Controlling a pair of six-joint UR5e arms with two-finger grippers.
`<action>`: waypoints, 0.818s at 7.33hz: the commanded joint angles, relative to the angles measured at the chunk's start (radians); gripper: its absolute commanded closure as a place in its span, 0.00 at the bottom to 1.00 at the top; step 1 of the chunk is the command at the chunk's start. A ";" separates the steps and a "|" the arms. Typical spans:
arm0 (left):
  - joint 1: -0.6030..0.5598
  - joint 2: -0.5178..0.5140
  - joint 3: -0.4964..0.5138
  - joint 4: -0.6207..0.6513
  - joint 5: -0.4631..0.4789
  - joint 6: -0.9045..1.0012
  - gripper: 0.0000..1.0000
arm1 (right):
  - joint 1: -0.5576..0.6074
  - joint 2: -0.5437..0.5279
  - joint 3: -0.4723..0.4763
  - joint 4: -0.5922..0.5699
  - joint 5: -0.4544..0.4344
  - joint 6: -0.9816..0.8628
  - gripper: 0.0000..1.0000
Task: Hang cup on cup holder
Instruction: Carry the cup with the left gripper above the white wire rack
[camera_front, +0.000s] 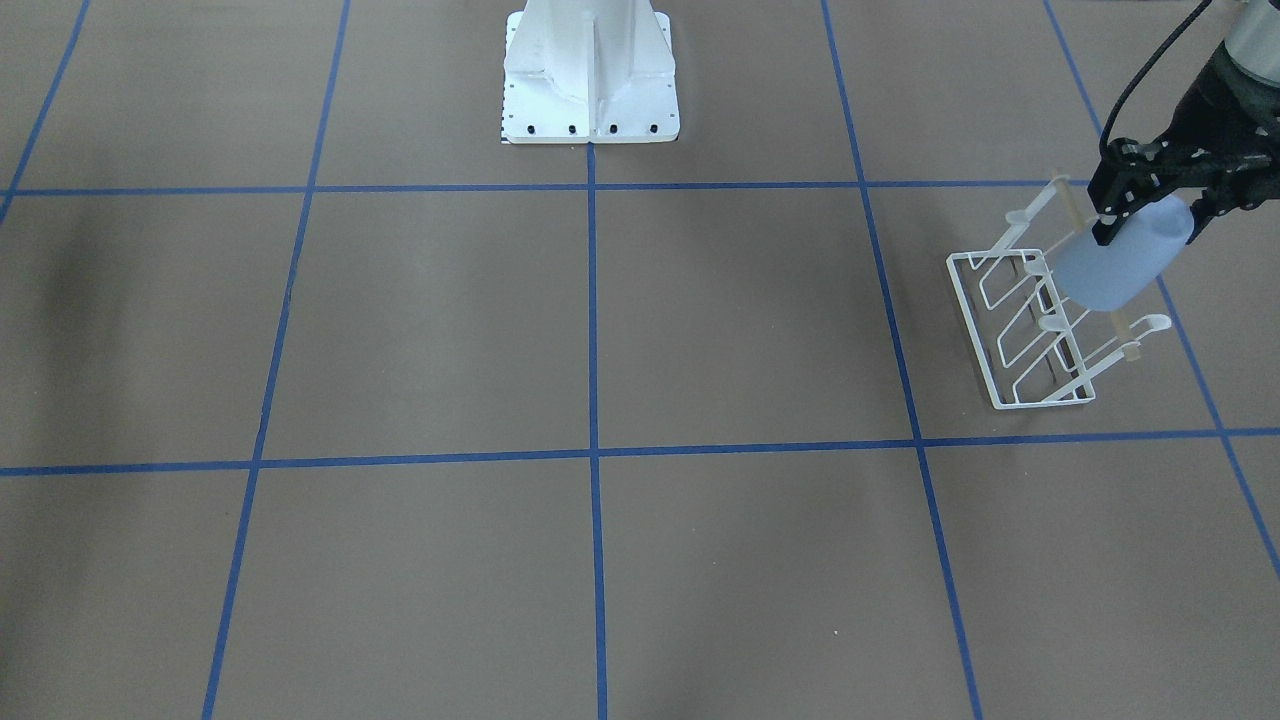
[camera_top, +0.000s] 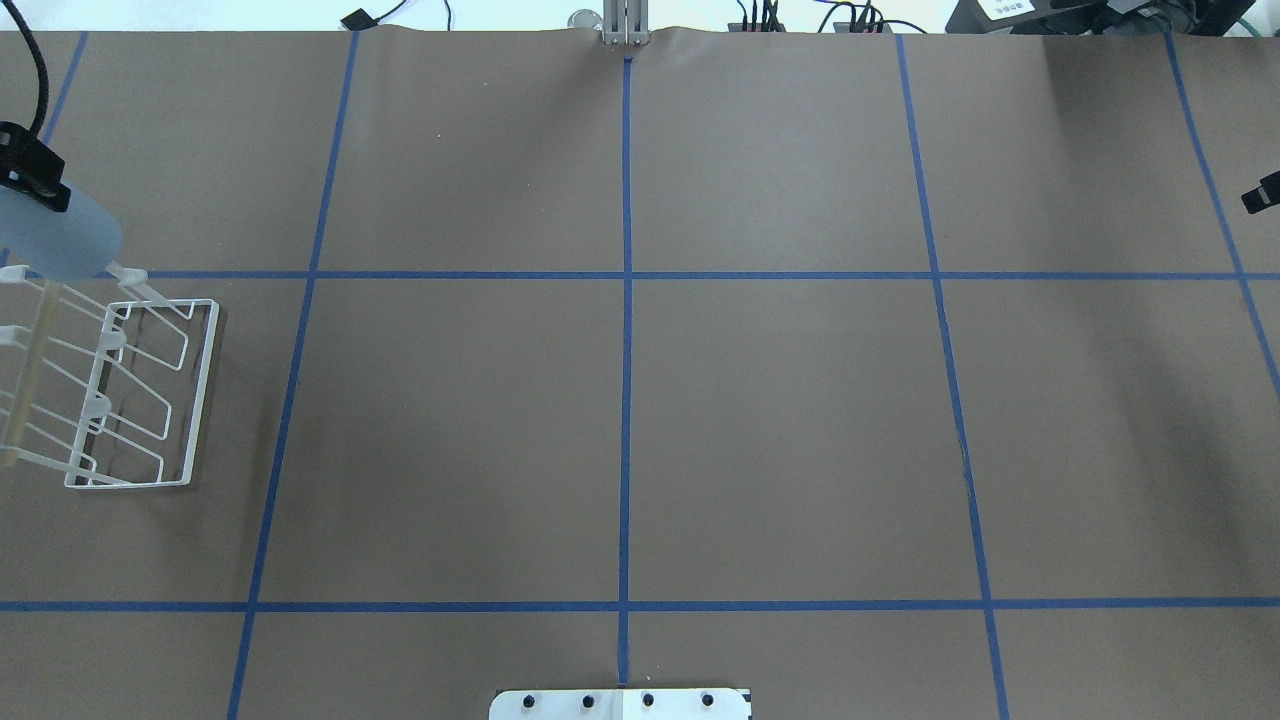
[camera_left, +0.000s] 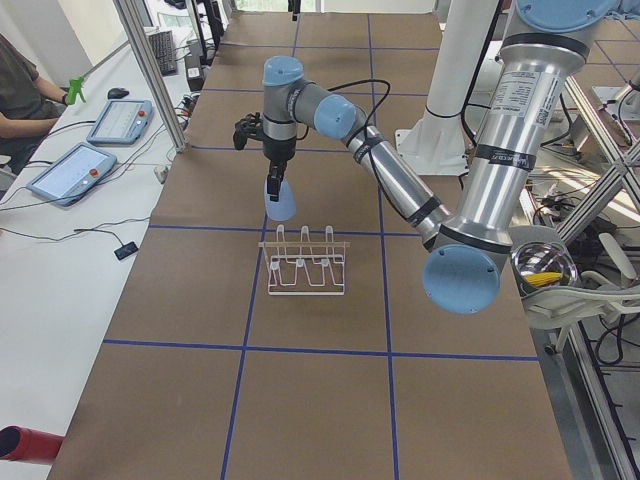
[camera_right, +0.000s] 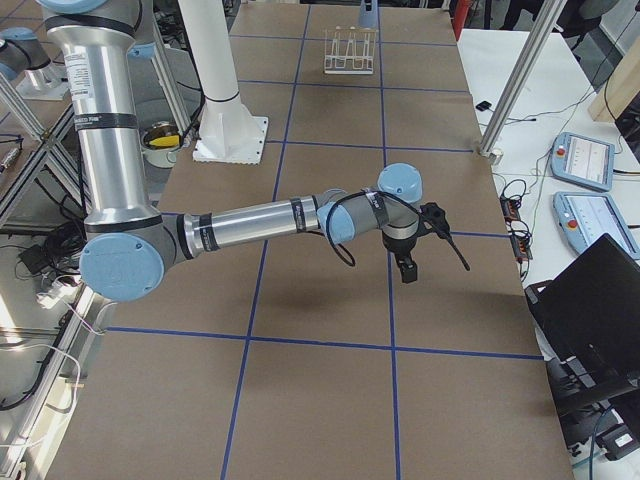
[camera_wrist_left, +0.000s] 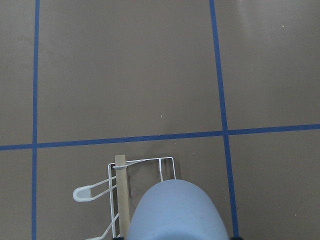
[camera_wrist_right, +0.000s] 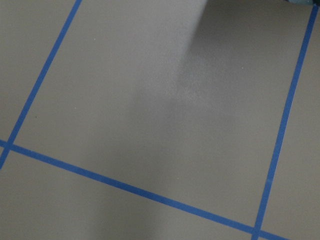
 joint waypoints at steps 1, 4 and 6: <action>0.004 -0.019 0.072 -0.052 -0.007 -0.005 1.00 | -0.006 -0.006 0.011 -0.004 0.002 0.000 0.00; 0.041 -0.009 0.118 -0.080 -0.007 -0.003 1.00 | -0.014 -0.002 0.016 -0.004 0.002 0.001 0.00; 0.058 -0.010 0.141 -0.103 -0.005 -0.005 1.00 | -0.019 -0.002 0.016 -0.004 0.009 0.005 0.00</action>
